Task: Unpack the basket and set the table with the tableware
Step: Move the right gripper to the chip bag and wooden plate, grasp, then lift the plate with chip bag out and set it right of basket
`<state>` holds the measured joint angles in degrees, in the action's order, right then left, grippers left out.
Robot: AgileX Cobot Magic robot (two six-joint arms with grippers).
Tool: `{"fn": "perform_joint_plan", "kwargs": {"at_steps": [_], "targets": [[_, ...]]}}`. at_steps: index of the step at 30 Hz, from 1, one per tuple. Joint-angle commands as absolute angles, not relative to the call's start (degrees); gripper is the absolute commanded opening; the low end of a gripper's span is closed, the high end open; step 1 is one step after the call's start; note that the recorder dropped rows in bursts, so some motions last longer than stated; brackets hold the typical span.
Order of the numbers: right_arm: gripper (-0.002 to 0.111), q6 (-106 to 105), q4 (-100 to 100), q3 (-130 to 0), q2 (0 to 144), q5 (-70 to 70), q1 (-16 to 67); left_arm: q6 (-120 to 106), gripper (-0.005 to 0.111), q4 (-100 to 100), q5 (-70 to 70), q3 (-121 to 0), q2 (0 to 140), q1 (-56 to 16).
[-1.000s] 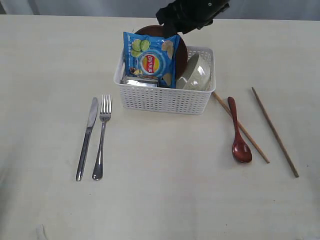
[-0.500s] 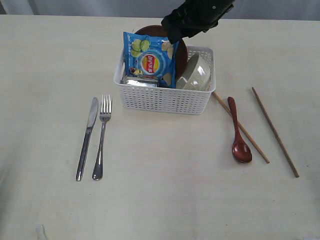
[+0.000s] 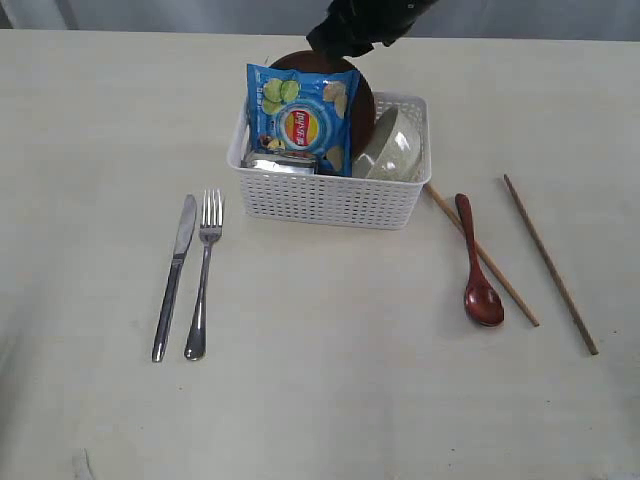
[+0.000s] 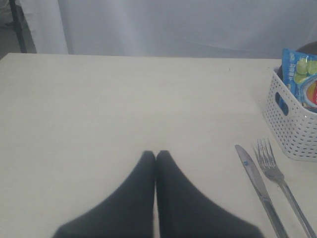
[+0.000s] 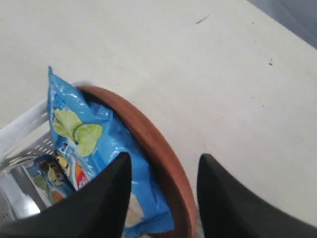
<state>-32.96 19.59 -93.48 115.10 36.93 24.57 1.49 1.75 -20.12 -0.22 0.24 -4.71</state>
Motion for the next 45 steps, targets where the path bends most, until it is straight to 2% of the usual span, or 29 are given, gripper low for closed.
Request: {"fn": "perform_joint_plan", "kwargs": {"at_steps": [1,4,8,10,13,19,21,35,45], "targets": [[0.028,-35.2,19.4,-93.9,115.5,32.8,26.1,1.3,0.000,1.8,-19.6,0.0,0.0,-4.5],[0.033,-36.7,19.4,-93.9,116.7,32.6,26.5,1.3,0.000,1.8,-19.6,0.0,0.0,-4.5],[0.049,-38.4,19.3,-93.9,119.0,34.1,26.6,1.3,0.000,1.8,-19.6,0.0,0.0,-4.5],[0.050,-37.9,19.3,-93.9,119.7,33.0,26.6,1.3,0.000,1.8,-19.6,0.0,0.0,-4.5],[0.043,-36.3,19.3,-93.9,120.2,31.3,26.6,1.3,0.000,1.8,-19.6,0.0,0.0,-4.5],[0.008,-36.7,19.3,-93.9,120.3,30.6,26.8,1.3,0.000,1.8,-19.6,0.0,0.0,-4.5],[-0.001,-37.1,19.3,-93.9,120.3,30.6,26.9,1.3,0.000,1.8,-19.6,0.0,0.0,-4.5],[0.000,-37.9,17.0,-93.9,117.7,31.8,26.9,1.3,0.000,1.8,-19.6,0.0,0.0,-4.5],[0.000,-22.9,4.4,-93.9,113.3,32.2,26.0,1.3,0.000,1.8,-19.6,0.0,0.0,-4.5]]}}
